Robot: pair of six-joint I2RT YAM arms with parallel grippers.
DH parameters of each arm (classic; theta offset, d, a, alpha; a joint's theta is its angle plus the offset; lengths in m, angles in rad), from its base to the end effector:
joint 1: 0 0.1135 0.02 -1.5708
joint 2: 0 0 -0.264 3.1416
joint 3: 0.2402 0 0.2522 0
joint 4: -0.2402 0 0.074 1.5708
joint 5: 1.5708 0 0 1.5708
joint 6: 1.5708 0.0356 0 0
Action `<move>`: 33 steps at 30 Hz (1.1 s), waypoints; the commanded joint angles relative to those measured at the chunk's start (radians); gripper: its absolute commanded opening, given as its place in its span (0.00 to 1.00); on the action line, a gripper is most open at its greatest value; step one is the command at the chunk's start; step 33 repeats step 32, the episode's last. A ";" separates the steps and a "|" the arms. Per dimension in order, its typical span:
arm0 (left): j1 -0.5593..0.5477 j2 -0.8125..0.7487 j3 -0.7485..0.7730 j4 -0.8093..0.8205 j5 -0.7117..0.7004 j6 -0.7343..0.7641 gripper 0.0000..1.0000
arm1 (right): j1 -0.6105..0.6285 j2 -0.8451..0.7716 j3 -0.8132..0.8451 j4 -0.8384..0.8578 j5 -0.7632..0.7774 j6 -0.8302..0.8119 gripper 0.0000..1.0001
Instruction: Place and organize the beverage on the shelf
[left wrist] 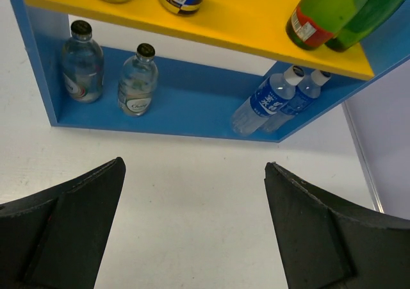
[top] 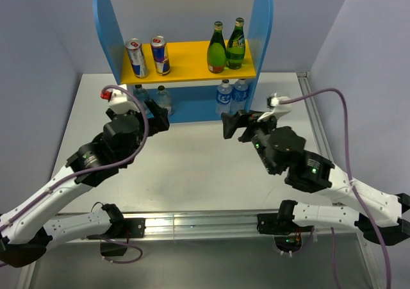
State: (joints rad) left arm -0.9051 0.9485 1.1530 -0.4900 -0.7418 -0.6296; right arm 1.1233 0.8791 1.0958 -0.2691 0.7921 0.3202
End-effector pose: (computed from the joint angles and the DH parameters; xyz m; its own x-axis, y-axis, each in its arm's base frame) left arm 0.1362 -0.1346 0.4083 -0.2463 -0.3893 -0.8876 0.0426 0.9106 -0.4112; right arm 0.0994 0.1484 0.4229 -0.1240 0.2526 -0.9596 -0.3019 0.9116 0.2789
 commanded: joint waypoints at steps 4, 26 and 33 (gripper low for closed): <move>-0.005 -0.033 0.047 -0.136 0.007 0.025 0.97 | 0.001 -0.109 0.067 -0.058 -0.001 -0.061 1.00; -0.005 -0.054 0.021 -0.096 -0.011 0.061 0.97 | 0.001 -0.146 0.058 -0.056 0.012 -0.066 1.00; -0.005 -0.053 0.028 -0.096 -0.016 0.059 0.97 | 0.001 -0.143 0.062 -0.042 0.001 -0.075 1.00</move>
